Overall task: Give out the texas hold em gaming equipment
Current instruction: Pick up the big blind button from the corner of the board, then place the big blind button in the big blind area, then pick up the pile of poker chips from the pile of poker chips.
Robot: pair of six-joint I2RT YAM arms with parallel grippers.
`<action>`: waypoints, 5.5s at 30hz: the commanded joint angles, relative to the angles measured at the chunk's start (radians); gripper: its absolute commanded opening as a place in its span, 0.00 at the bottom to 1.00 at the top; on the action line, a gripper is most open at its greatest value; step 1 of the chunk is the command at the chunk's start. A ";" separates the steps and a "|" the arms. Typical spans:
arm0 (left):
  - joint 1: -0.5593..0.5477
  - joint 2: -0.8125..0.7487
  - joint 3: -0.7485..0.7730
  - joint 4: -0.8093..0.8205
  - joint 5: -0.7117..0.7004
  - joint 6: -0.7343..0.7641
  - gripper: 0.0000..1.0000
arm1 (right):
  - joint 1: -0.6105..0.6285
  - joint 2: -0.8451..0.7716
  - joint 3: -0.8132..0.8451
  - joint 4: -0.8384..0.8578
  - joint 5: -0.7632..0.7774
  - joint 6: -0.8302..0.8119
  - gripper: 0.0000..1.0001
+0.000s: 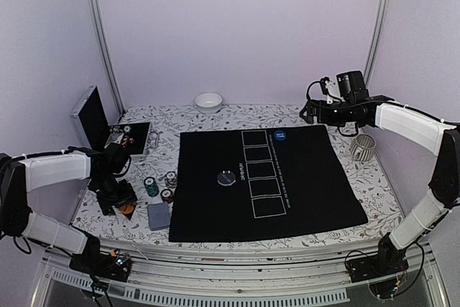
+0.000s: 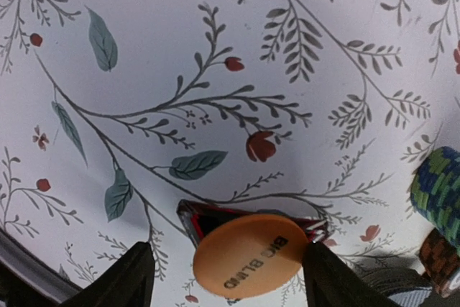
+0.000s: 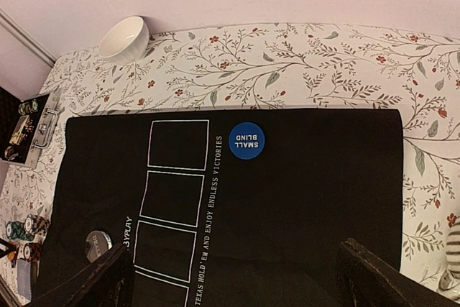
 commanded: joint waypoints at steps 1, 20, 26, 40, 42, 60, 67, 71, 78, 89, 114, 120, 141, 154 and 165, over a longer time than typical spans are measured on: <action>-0.005 0.020 -0.015 0.024 0.002 0.006 0.71 | -0.002 -0.010 -0.017 0.012 -0.012 -0.006 0.99; -0.002 0.006 -0.084 0.021 0.036 -0.018 0.60 | -0.001 -0.018 -0.004 0.012 -0.026 -0.009 0.99; -0.002 -0.001 -0.099 0.000 0.031 -0.066 0.44 | -0.001 -0.016 0.003 0.012 -0.036 -0.010 0.99; -0.002 -0.063 0.005 -0.107 -0.108 -0.093 0.19 | -0.001 -0.017 0.018 0.012 -0.065 -0.007 0.99; -0.002 -0.077 0.055 -0.135 -0.149 -0.085 0.18 | -0.001 -0.020 0.019 0.012 -0.084 -0.006 0.99; -0.602 0.258 0.813 -0.007 -0.354 0.510 0.14 | -0.034 -0.073 0.011 0.024 -0.227 0.033 0.99; -0.848 0.543 1.008 0.164 -0.055 0.869 0.14 | -0.053 -0.116 -0.022 0.009 -0.197 0.043 0.99; -0.917 0.734 1.136 0.153 0.122 0.993 0.14 | -0.055 -0.134 -0.037 0.000 -0.177 0.040 0.99; -0.986 0.969 1.327 0.097 0.200 1.107 0.14 | -0.055 -0.158 -0.080 -0.005 -0.161 0.035 0.99; -1.017 1.174 1.482 0.023 0.185 1.159 0.14 | -0.055 -0.177 -0.109 -0.004 -0.161 0.034 0.99; -0.916 0.737 1.233 0.354 0.126 0.987 0.43 | -0.059 -0.224 -0.100 0.027 -0.178 0.034 0.99; -0.755 0.342 0.946 0.309 -0.011 0.738 0.72 | -0.075 -0.290 -0.127 0.096 -0.215 0.025 0.99; -0.062 -0.055 0.375 -0.044 -0.009 0.405 0.98 | -0.084 -0.238 -0.141 0.146 -0.417 0.050 0.99; -0.162 0.107 0.286 0.178 0.041 0.537 0.98 | -0.083 -0.202 -0.158 0.146 -0.413 0.090 0.99; -0.169 0.241 0.299 0.144 -0.020 0.538 0.77 | -0.083 -0.191 -0.162 0.139 -0.391 0.101 0.99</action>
